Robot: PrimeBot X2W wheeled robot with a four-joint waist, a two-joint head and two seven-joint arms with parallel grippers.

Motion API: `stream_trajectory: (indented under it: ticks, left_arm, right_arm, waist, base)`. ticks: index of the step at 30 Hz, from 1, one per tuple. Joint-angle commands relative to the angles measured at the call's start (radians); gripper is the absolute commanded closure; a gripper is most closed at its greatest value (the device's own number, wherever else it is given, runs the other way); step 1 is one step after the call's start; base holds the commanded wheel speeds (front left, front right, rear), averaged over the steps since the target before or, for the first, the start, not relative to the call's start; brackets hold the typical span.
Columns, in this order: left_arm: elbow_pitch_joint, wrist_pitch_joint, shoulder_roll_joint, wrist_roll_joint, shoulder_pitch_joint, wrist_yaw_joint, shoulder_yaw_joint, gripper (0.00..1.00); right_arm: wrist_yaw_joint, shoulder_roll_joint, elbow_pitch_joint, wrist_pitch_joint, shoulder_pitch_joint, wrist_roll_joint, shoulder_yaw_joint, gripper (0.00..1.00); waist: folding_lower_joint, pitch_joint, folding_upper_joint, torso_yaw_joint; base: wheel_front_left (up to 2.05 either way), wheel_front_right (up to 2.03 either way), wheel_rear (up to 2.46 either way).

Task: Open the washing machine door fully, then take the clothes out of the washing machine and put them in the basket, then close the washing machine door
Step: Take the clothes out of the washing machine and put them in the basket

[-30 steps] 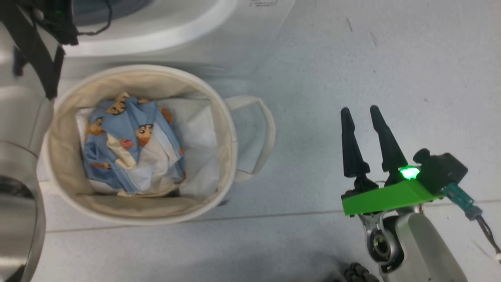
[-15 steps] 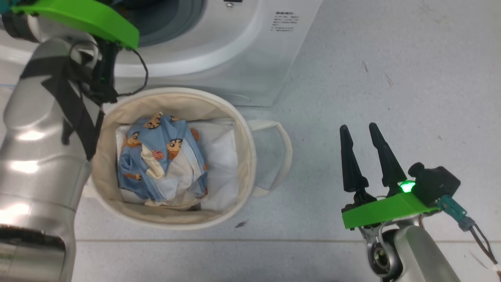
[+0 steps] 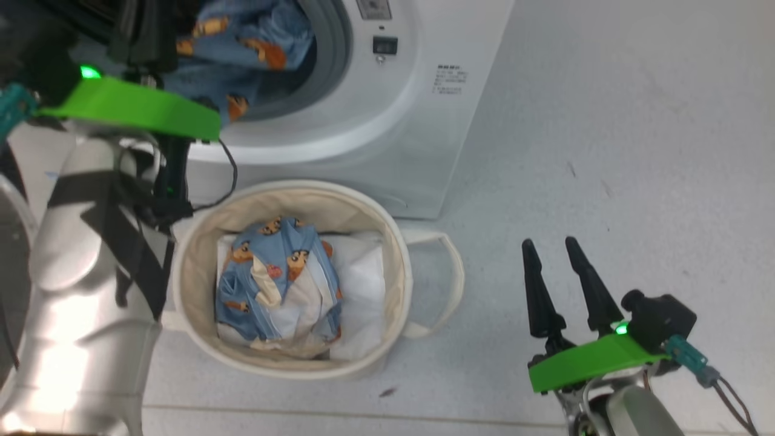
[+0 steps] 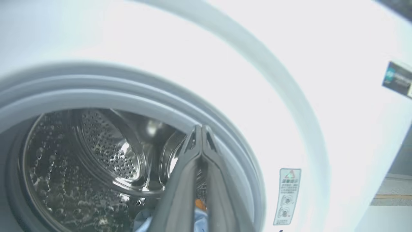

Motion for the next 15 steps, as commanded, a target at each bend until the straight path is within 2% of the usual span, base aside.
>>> stream_trajectory:
  ticks: [1,10,15]
  left_arm:
    - [-0.068,-0.005,0.022,0.019,0.003,-0.003,0.042,1.0]
    - [-0.249,-0.005,-0.006,0.066,0.125,-0.007,0.068,1.0]
    - [-0.33,0.0,-0.014,0.073,0.155,0.006,0.06,1.0]
  right_arm:
    - [0.001,0.001,-0.022,-0.012,0.019,0.0,0.028,0.0]
    - [0.001,0.001,0.002,-0.012,0.082,0.011,0.04,0.0]
    - [0.001,0.001,0.005,-0.012,0.102,0.015,0.043,0.0]
  waist:
    - [0.0,-0.051,-0.0001,0.015]
    - [0.0,-0.173,-0.0001,0.05]
    - [0.0,-0.206,-0.0001,0.07]
  base:
    - [0.0,0.0,0.0]
    - [0.0,0.0,0.0]
    - [0.0,0.0,0.0]
